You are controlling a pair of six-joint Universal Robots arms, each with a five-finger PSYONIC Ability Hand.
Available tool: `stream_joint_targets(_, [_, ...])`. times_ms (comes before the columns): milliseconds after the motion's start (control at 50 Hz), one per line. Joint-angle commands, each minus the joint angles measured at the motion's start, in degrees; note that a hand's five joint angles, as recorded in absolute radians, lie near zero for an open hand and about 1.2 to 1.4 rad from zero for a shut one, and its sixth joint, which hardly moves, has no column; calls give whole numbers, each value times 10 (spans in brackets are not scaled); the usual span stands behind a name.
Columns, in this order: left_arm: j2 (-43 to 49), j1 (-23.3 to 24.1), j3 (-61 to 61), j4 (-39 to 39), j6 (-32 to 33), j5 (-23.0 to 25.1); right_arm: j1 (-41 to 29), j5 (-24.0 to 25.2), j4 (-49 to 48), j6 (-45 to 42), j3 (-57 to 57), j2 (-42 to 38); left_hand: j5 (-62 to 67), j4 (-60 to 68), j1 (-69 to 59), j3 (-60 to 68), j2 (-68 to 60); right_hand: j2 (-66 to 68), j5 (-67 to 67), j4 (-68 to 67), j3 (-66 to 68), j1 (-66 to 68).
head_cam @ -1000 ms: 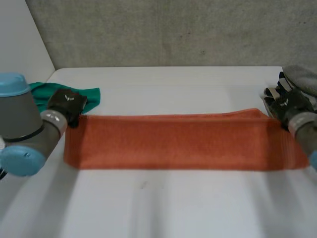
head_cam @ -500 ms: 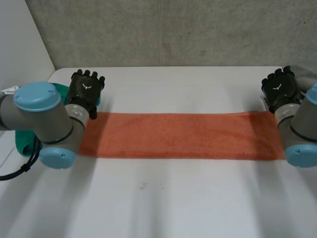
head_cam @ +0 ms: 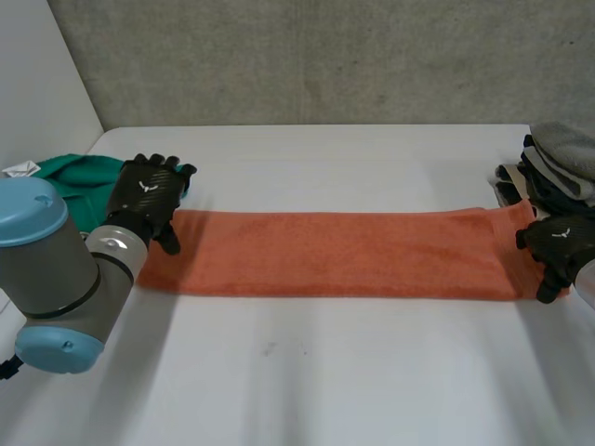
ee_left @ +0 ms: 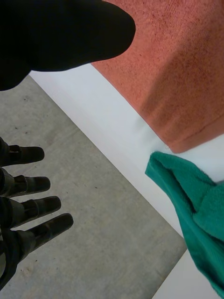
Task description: Fold the laundry.
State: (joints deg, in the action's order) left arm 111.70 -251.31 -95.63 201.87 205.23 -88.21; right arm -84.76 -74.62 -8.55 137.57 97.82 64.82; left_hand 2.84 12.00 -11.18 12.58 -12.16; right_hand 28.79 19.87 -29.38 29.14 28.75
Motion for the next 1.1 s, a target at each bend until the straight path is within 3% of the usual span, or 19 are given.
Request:
stream_joint_targets(20, [4, -1, -3, -1, -9, 7, 6, -1, -33, -4, -15, -39, -1, 7, -16, 2, -6, 154, 143, -148, 151, 155])
stream_joint_targets(80, [4, -1, -3, -1, -10, 7, 12, 2, -31, -6, -28, -60, -1, 7, -16, 2, -6, 511, 500, -505, 508, 511])
stream_joint_targets(140, [4, 0, -4, -1, -10, 7, 27, -11, -23, -16, -34, -64, -1, 7, -16, 2, -6, 512, 501, -506, 509, 512])
stream_joint_targets(340, [-4, -1, -6, -2, -11, 5, 153, 21, -7, -47, -20, -6, 1, 9, -17, 3, -7, 512, 501, -506, 509, 512])
stream_joint_targets(480, [-5, 0, -14, -3, -11, 6, 213, -26, 1, -138, -50, 8, -1, 7, -16, 2, -6, 512, 501, -506, 509, 512])
stream_joint_targets(540, [-10, 0, -14, -3, -11, 6, 216, -46, 3, -139, -57, 21, -1, 7, -16, 2, -6, 512, 501, -506, 509, 512])
stream_joint_targets(600, [-17, -1, -14, -2, -11, 6, 156, -50, 3, -129, -59, 68, -1, 7, -16, 2, -6, 512, 501, -506, 509, 512])
stream_joint_targets(660, [-20, -1, -14, -2, -11, 5, 50, -50, -2, -94, -69, 101, 1, 9, -17, 3, -7, 512, 501, -506, 509, 512])
stream_joint_targets(800, [-35, 0, -19, -3, -12, 5, -164, -44, -37, -22, -102, 95, -1, 7, -16, 2, -6, 512, 501, -506, 509, 512])
stream_joint_targets(900, [-37, 0, -25, -2, -12, 5, -363, -25, -109, -31, -135, 3, -1, 7, -16, 2, -6, 512, 501, -506, 509, 512])
stream_joint_targets(960, [-35, 0, -25, -2, -12, 5, -438, -8, -126, -47, -149, -54, -1, 7, -16, 2, -6, 512, 501, -506, 509, 512])
stream_joint_targets(1100, [-32, 3, -25, -2, -11, 5, -495, 20, -127, -77, -156, -161, -3, 6, -14, 0, -4, 512, 501, -506, 509, 512])
